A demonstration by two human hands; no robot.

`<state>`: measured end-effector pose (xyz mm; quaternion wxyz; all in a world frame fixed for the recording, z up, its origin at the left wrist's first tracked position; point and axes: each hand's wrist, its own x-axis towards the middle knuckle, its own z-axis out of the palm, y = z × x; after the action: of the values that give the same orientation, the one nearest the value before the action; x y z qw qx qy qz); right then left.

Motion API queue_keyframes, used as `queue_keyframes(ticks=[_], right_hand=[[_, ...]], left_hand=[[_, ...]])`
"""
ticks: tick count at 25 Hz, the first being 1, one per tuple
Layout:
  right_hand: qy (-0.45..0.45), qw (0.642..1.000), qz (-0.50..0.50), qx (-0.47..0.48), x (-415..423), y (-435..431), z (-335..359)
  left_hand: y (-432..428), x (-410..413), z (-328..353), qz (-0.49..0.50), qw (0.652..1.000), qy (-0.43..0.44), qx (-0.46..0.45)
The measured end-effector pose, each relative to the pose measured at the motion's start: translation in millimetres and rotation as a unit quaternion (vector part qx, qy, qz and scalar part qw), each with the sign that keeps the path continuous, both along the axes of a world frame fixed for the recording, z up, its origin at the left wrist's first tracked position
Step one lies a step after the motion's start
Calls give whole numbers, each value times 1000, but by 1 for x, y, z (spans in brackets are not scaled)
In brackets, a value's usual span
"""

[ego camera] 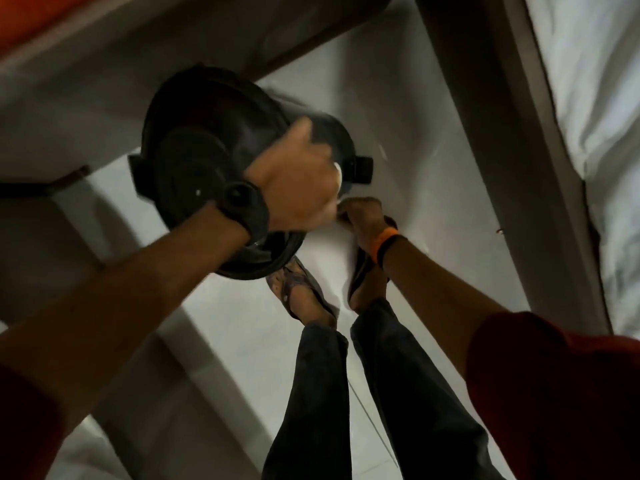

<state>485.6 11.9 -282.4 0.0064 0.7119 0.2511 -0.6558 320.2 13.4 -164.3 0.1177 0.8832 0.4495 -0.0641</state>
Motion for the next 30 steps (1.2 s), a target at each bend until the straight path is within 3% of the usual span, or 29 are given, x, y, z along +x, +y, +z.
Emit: queue_keyframes(ticks=[2,3,5,7,8,12,18,21,25,28,30], right_hand=[[-14,997,-75,-5,-7,-16,8],[-43,997,-60,12,-9,-22,13],[-30,993,-113,21,1,-36,19],[-79,990,-77,84,15,-42,24],[-103,989,-38,103,23,-42,27],[-165,968,117,146,44,-42,35],[-110,983,119,83,76,-45,45],[-118,970,182,111,86,-54,59],[-133,949,238,160,88,-71,88],[-68,960,185,197,66,-73,120],[-14,944,228,240,39,-72,137]], left_hand=[[-13,14,-8,-123,991,55,21],[-17,15,-15,-122,990,34,63],[-22,15,-27,56,991,-34,118],[-31,16,-35,304,946,-64,89],[-39,22,-38,362,928,-55,66],[-68,46,-56,303,953,-2,17],[-66,47,-48,328,944,16,-31],[-53,20,-16,392,919,-38,-31],[-40,-54,51,466,874,-112,80],[-25,-111,103,500,846,-111,150],[-18,-141,129,523,834,-94,149]])
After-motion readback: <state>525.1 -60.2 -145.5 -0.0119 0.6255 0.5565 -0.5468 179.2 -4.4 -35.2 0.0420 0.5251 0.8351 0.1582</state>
